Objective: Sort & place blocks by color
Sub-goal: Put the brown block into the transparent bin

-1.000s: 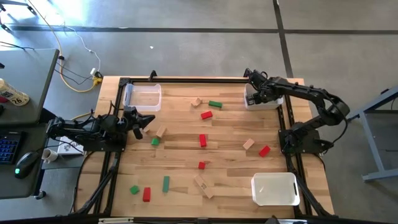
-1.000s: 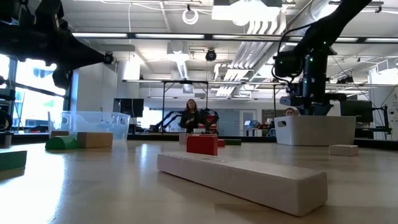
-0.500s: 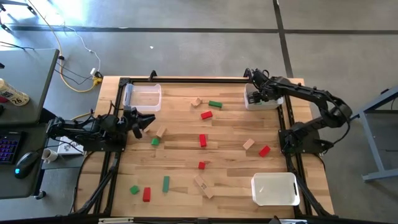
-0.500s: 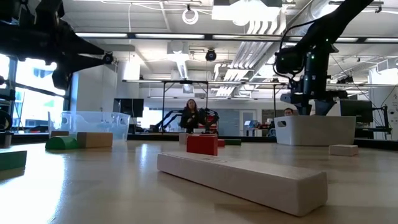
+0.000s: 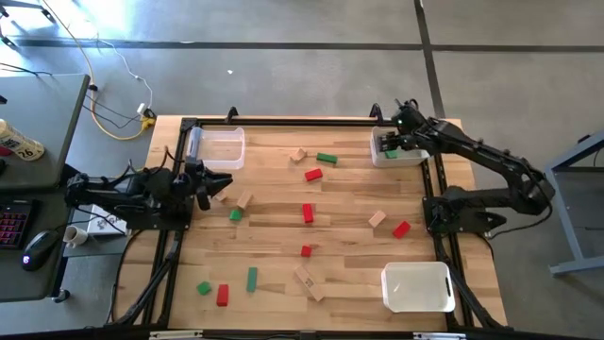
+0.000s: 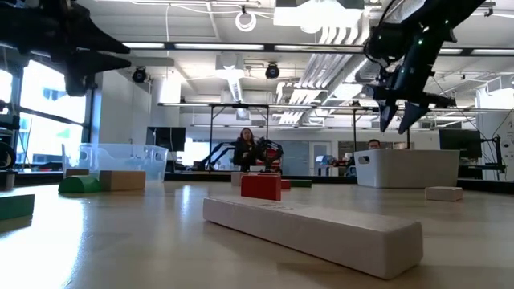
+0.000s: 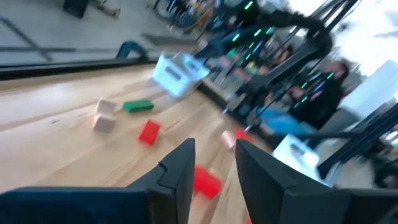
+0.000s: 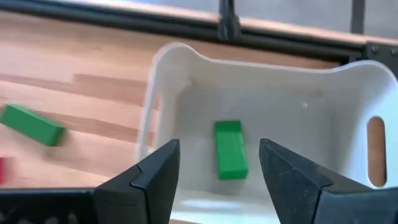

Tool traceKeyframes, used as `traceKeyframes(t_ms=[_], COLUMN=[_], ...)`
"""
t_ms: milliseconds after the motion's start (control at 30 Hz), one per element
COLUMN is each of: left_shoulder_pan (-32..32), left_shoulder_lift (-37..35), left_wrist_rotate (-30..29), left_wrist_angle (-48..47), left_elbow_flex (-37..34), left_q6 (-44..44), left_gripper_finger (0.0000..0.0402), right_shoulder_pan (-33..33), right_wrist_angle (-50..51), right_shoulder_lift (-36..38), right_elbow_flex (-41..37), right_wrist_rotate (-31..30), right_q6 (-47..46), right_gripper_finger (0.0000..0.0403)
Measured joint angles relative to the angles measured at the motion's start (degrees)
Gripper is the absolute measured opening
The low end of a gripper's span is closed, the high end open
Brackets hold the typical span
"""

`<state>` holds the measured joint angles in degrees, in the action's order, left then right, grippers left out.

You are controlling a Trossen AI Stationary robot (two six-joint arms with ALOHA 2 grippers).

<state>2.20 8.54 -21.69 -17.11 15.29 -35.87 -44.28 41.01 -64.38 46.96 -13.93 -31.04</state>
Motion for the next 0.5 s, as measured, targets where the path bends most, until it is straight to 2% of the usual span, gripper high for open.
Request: traceKeyframes(t_ms=[200, 500], left_shoulder_pan=[0.0, 0.0], left_shoulder_lift=[9.8, 26.8], left_wrist_rotate=[-0.4, -3.1], left_wrist_angle=[-10.0, -16.5], left_elbow_flex=[7.0, 15.1], left_q6=[-3.1, -3.6], left_gripper_finger=[0.0102, 0.0101], right_shoulder_pan=[1.4, 1.7], right_wrist_angle=[-2.7, -7.5], right_shoulder_lift=[5.3, 9.8], right_elbow_flex=[0.0, 0.0], right_wrist_rotate=[0.0, -2.1], right_q6=[0.0, 1.4], right_gripper_finger=[0.0208, 0.0208])
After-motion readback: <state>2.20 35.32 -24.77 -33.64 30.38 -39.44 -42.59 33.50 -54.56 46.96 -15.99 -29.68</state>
